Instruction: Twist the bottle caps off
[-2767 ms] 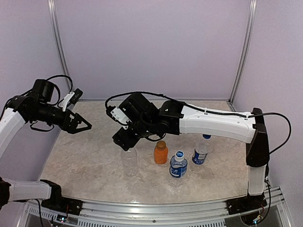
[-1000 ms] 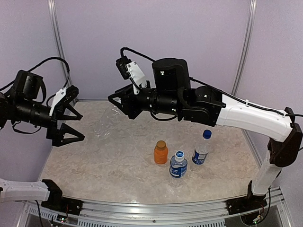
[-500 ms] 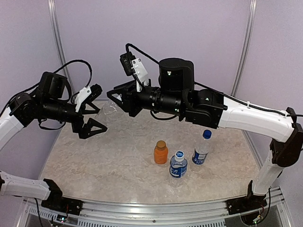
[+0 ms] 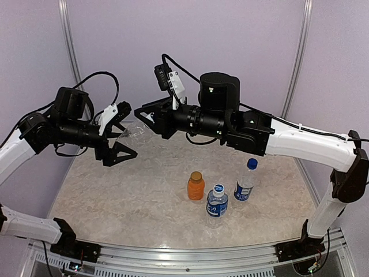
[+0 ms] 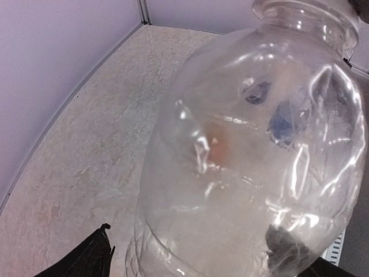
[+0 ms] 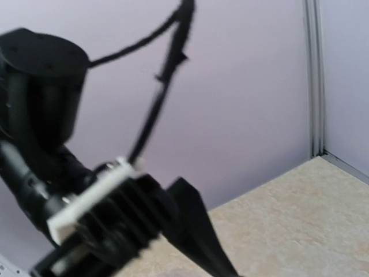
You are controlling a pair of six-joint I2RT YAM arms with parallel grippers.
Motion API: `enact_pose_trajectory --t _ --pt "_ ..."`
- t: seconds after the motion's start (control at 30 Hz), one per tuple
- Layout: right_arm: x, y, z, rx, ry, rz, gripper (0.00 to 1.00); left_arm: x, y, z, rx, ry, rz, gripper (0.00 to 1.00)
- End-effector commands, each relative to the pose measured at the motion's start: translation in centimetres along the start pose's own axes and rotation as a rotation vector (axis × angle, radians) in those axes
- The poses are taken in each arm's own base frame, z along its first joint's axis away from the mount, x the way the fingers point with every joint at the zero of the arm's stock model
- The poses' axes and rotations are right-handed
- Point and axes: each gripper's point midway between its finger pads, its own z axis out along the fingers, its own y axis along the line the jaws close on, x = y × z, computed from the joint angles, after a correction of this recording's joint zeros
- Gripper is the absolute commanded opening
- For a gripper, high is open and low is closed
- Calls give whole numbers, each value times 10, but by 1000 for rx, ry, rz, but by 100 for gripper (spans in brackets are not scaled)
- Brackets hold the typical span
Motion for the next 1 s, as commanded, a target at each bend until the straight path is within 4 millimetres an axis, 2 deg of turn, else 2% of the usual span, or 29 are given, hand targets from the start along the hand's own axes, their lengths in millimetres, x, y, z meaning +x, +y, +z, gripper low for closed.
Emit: enact_pose_trajectory --t 0.0,0.27,0.3,0.37,0.4,0.43,0.53,0.63,0.7,0.87,0.97 --pt "-21 9 -12 -42 -55 8 0 1 5 13 -15 -5 42 89" --pt "-16 -2 -15 3 -42 14 0 -6 6 3 -34 -27 50 61" --pt "-15 -4 -16 12 -38 17 11 -6 6 2 -39 -26 52 60" --pt "-14 -8 -17 25 -28 21 44 -5 8 1 -53 -20 65 59" --pt "-14 -9 -18 29 -22 21 57 -4 10 1 -64 -13 73 59" --pt "-14 -9 -20 34 -12 24 66 -2 14 1 -88 -2 85 59" --pt "-12 -17 -29 87 28 29 75 2 35 2 -222 40 148 60" --pt "-7 -27 -39 146 68 45 78 -1 65 1 -407 75 264 60" --pt "1 -33 -41 164 96 67 81 -6 72 0 -468 78 331 59" --pt "7 -48 -39 150 127 119 83 -16 72 0 -541 66 475 58" --pt "9 -52 -37 126 139 134 77 -19 71 0 -560 58 529 57"
